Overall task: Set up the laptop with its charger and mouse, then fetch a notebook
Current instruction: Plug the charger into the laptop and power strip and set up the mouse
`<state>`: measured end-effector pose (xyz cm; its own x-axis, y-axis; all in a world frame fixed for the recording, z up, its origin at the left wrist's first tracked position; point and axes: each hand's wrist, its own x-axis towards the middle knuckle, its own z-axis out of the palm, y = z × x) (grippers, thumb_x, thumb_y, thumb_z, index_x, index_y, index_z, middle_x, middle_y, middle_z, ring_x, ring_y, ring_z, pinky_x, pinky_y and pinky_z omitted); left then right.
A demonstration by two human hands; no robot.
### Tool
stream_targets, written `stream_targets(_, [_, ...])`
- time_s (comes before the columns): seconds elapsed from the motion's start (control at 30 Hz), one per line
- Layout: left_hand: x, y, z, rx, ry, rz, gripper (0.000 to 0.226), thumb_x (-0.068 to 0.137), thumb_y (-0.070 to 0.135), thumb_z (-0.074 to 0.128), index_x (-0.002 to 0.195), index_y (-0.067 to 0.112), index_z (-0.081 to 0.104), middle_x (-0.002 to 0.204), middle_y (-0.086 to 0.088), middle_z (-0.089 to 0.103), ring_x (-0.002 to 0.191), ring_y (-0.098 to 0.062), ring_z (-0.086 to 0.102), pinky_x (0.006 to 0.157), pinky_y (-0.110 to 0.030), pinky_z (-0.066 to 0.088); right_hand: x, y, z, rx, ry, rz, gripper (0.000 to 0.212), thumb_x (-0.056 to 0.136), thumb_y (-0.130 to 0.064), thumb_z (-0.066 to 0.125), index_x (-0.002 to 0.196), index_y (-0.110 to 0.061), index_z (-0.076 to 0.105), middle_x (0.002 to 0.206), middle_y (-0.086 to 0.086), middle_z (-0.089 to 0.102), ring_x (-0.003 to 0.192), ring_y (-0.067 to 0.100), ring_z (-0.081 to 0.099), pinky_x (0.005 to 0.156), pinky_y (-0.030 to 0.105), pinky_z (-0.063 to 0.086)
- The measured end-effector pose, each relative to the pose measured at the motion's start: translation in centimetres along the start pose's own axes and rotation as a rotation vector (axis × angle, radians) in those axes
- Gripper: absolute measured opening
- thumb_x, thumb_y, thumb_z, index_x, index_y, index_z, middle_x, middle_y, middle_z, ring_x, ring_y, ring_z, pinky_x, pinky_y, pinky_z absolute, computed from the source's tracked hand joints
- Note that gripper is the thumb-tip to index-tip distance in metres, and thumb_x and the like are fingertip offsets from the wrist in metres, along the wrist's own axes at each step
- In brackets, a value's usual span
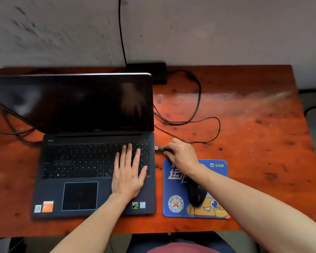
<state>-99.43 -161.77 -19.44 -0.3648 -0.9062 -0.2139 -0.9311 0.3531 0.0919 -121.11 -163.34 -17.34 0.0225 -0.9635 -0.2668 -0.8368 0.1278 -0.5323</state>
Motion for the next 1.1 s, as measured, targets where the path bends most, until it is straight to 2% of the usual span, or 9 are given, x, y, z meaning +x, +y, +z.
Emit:
stream_targets(0.2, [0.0, 0.0, 0.1, 0.001, 0.008, -0.004, 0.064, 0.092, 0.046, 0.032, 0.145, 0.01, 0.037, 0.155, -0.019, 0.026, 0.144, -0.032, 0.021, 0.116, -0.049, 0.015, 0.5, -0.1, -0.5, -0.064, -0.029, -0.06, 0.022, 0.092, -0.026, 0.06, 0.109, -0.018, 0.07, 0.1, 0.002, 0.063, 0.086, 0.029, 0.063, 0.069, 0.037, 0.049])
stream_targets(0.47, [-0.1, 0.1, -0.1, -0.002, 0.011, -0.001, 0.064, 0.092, 0.046, 0.032, 0.144, 0.01, 0.039, 0.154, -0.019, 0.028, 0.143, -0.033, 0.025, 0.116, -0.049, 0.016, 0.8, -0.1, -0.9, -0.043, -0.088, -0.046, 0.025, 0.092, -0.028, 0.059, 0.114, -0.021, 0.068, 0.104, 0.001, 0.062, 0.093, 0.027, 0.061, 0.077, 0.037, 0.049])
stream_targets(0.67, [0.0, 0.1, -0.2, -0.008, 0.007, -0.001, 0.064, 0.092, 0.046, 0.033, 0.144, 0.01, 0.039, 0.154, -0.019, 0.028, 0.143, -0.034, 0.025, 0.115, -0.05, 0.017, 0.7, -0.3, -1.4, -0.099, -0.117, -0.154, 0.027, 0.093, -0.023, 0.058, 0.118, -0.018, 0.068, 0.103, 0.003, 0.062, 0.089, 0.029, 0.063, 0.075, 0.041, 0.051])
stream_targets(0.83, [0.0, 0.1, -0.2, -0.013, 0.014, -0.001, 0.064, 0.092, 0.046, 0.033, 0.144, 0.01, 0.039, 0.153, -0.019, 0.029, 0.143, -0.034, 0.025, 0.115, -0.05, 0.017, 1.3, -0.7, -1.3, -0.1, -0.138, -0.116, 0.029, 0.095, -0.023, 0.056, 0.122, -0.023, 0.064, 0.109, 0.001, 0.061, 0.095, 0.027, 0.062, 0.08, 0.039, 0.05])
stream_targets(1.1, [0.0, -0.1, 0.2, -0.011, 0.037, 0.01, 0.064, 0.092, 0.046, 0.033, 0.145, 0.01, 0.038, 0.154, -0.02, 0.028, 0.143, -0.034, 0.025, 0.115, -0.05, 0.017, 1.5, -1.1, -1.0, -0.124, -0.112, -0.126, 0.028, 0.092, -0.018, 0.058, 0.119, -0.021, 0.067, 0.102, 0.003, 0.059, 0.089, 0.028, 0.063, 0.071, 0.035, 0.048])
